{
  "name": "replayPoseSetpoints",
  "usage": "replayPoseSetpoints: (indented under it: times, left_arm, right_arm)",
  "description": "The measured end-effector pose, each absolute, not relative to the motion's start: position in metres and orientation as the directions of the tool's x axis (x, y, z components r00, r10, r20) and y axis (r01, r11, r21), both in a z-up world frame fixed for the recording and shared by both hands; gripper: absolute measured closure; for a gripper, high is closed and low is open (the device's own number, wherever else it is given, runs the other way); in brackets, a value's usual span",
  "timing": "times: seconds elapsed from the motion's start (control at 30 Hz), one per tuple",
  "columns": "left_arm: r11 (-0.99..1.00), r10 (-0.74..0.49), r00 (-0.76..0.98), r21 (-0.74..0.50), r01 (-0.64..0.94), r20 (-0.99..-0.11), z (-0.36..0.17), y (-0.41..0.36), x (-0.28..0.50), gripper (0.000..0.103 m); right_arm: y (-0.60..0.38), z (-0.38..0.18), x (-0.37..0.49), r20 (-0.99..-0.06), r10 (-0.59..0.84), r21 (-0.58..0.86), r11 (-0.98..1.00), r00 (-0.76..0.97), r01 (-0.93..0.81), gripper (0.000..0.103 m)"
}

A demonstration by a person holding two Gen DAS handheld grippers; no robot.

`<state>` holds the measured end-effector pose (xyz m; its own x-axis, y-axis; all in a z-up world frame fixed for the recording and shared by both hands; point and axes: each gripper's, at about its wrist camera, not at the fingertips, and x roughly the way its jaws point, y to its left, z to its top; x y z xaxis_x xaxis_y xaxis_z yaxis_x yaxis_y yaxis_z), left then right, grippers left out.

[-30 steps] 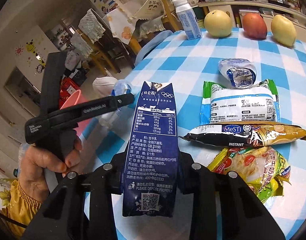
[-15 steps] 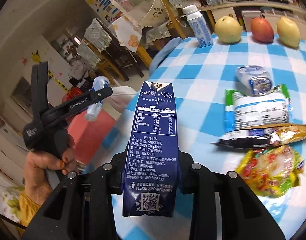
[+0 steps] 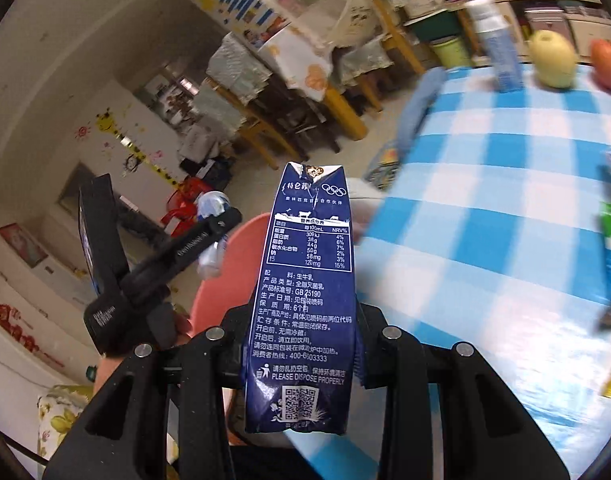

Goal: Collect trash
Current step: 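Carry the clear bottle and blue carton over the pink bucket and open both tools, then move both tools back over the table toward the remaining snack packets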

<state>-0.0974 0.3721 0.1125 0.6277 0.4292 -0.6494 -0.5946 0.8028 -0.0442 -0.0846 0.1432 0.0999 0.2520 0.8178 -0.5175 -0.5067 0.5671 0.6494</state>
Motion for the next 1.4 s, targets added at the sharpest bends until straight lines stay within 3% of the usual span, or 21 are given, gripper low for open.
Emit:
replayPoseSetpoints:
  times: [0.33, 0.4, 0.43, 0.53, 0.6, 0.7, 1.3, 1.4]
  left_arm:
    - [0.71, 0.489, 0.57, -0.078, -0.7, -0.661, 0.11, 0.429, -0.123, 0.04]
    - [0.691, 0.501, 0.552, -0.077, -0.719, -0.666, 0.109, 0.436, -0.125, 0.031]
    - [0.678, 0.513, 0.537, -0.068, -0.732, -0.67, 0.108, 0.44, -0.126, 0.022]
    - [0.668, 0.531, 0.519, -0.045, -0.742, -0.67, 0.108, 0.444, -0.126, 0.02]
    - [0.668, 0.532, 0.514, -0.04, -0.743, -0.672, 0.108, 0.444, -0.126, 0.017]
    - [0.679, 0.525, 0.521, -0.039, -0.733, -0.673, 0.108, 0.442, -0.123, 0.017]
    - [0.805, 0.45, 0.607, 0.002, -0.593, -0.655, 0.114, 0.372, -0.093, 0.015]
    - [0.817, 0.446, 0.614, 0.016, -0.576, -0.651, 0.114, 0.36, -0.089, 0.015]
  right_arm:
    - [0.244, 0.103, -0.076, -0.527, 0.837, 0.661, 0.511, 0.145, -0.55, 0.065]
    - [0.256, 0.097, -0.075, -0.54, 0.833, 0.665, 0.511, 0.122, -0.544, 0.064]
    - [0.26, 0.094, -0.075, -0.555, 0.822, 0.659, 0.529, 0.13, -0.535, 0.061]
    - [0.265, 0.085, -0.078, -0.581, 0.803, 0.649, 0.554, 0.13, -0.521, 0.05]
    - [0.259, 0.082, -0.083, -0.574, 0.806, 0.653, 0.556, 0.144, -0.515, 0.049]
    - [0.244, 0.085, -0.093, -0.597, 0.77, 0.601, 0.616, 0.227, -0.509, 0.024]
    - [0.148, 0.094, -0.124, -0.638, 0.653, 0.446, 0.745, 0.408, -0.495, 0.021]
    - [0.14, 0.094, -0.129, -0.644, 0.634, 0.414, 0.76, 0.429, -0.502, 0.013]
